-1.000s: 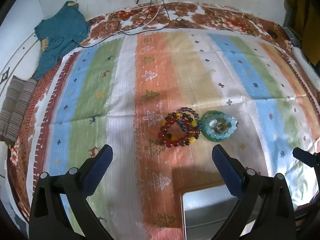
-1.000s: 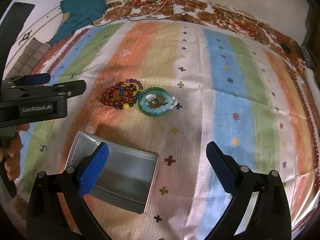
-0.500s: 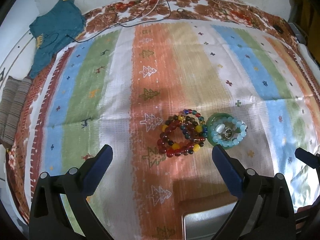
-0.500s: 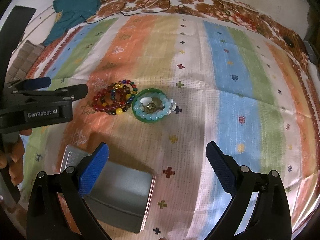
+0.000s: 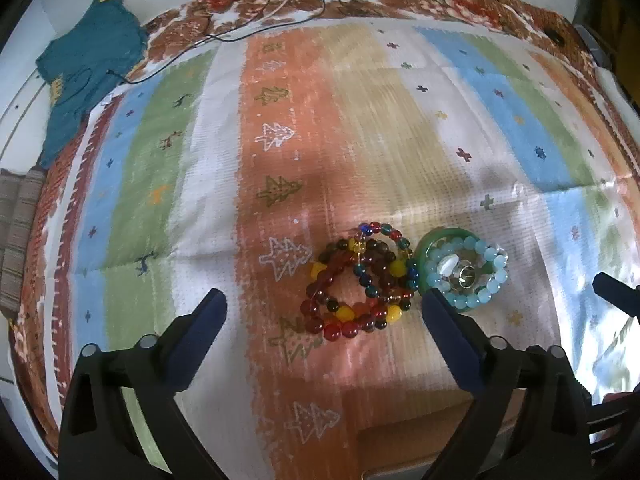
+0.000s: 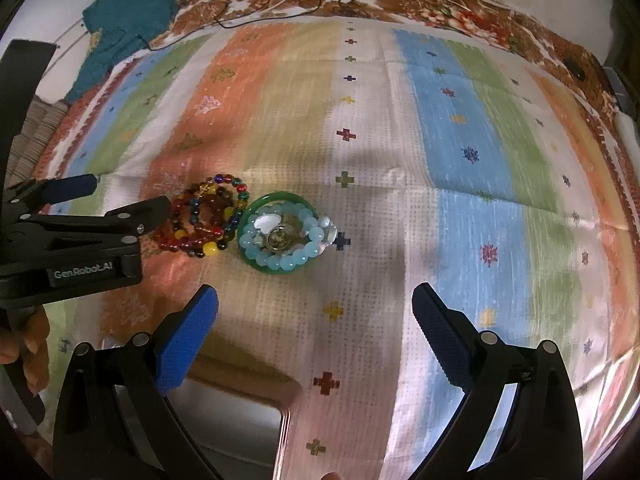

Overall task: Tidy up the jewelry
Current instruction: 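Grasp the multicolour bead bracelet with left gripper while right grasps light blue bracelet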

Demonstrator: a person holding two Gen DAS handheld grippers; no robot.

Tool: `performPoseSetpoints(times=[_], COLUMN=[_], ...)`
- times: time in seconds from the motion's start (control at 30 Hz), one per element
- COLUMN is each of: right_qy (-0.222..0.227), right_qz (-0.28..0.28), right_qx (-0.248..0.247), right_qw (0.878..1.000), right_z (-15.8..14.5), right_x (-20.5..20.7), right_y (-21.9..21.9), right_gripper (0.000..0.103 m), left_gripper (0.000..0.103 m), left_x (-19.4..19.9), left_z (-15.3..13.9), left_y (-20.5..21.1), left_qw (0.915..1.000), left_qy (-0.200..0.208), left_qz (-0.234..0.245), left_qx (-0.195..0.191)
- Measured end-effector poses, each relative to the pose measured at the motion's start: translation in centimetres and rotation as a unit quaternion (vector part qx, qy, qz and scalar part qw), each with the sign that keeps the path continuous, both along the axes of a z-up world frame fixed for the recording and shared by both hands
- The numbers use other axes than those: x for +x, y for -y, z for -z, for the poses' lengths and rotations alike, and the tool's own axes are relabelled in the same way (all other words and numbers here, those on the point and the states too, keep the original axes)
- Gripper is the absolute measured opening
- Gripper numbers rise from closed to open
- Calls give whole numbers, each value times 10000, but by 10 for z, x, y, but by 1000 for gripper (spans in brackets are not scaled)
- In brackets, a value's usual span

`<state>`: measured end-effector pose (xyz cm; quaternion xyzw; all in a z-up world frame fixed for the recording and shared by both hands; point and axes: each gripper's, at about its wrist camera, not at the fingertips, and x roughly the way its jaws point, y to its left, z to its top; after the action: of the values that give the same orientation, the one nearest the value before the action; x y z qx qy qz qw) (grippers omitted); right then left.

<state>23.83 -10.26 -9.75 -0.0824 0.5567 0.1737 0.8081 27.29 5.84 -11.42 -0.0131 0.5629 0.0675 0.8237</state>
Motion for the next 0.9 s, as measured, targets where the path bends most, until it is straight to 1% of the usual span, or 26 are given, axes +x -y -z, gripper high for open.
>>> performPoseSetpoints(times=[0.2, 0.3, 0.37, 0.43, 0.47, 0.53, 0.67, 0.73, 0.87, 0.9], right_qy=[-108, -234, -288, -255, -262, -303, -418, -475, -576, -591], right_qz=[25, 69, 98, 70, 64, 90, 141, 172, 148, 146], right_qx=[-25, 42, 42, -47, -55, -32, -15, 5, 5, 10], right_qw=[9999, 9997, 9995, 9996, 9996, 9995, 9990, 9987, 9982, 9981], right_z=[8, 13, 17, 20, 21, 23, 29, 33, 39, 40], right_x=[10, 15, 18, 20, 22, 24, 30, 32, 36, 37], right_y=[-2, -4, -6, -9, -11, -11, -13, -13, -15, -16], right_gripper=[98, 92, 89, 88, 87, 77, 69, 61, 49, 44], left_gripper=[85, 82, 76, 67, 65, 57, 49, 39, 31, 28], left_x=[12, 19, 23, 27, 28, 31, 35, 37, 39, 39], left_z=[8, 15, 21, 28, 30, 35, 39, 40, 43, 44], left_y=[3, 4, 5, 5, 5, 6, 5, 4, 4, 5], left_qw=[9998, 9995, 9994, 9991, 9991, 9989, 9988, 9988, 9986, 9985], left_qy=[-86, -140, -211, -304, -322, -374, -418, -428, -462, -469], left_qz=[141, 216, 228, 217, 211, 242, 241, 212, 245, 259], left_qx=[-57, -158, -158, -175, -173, -170, -107, -69, -85, -93])
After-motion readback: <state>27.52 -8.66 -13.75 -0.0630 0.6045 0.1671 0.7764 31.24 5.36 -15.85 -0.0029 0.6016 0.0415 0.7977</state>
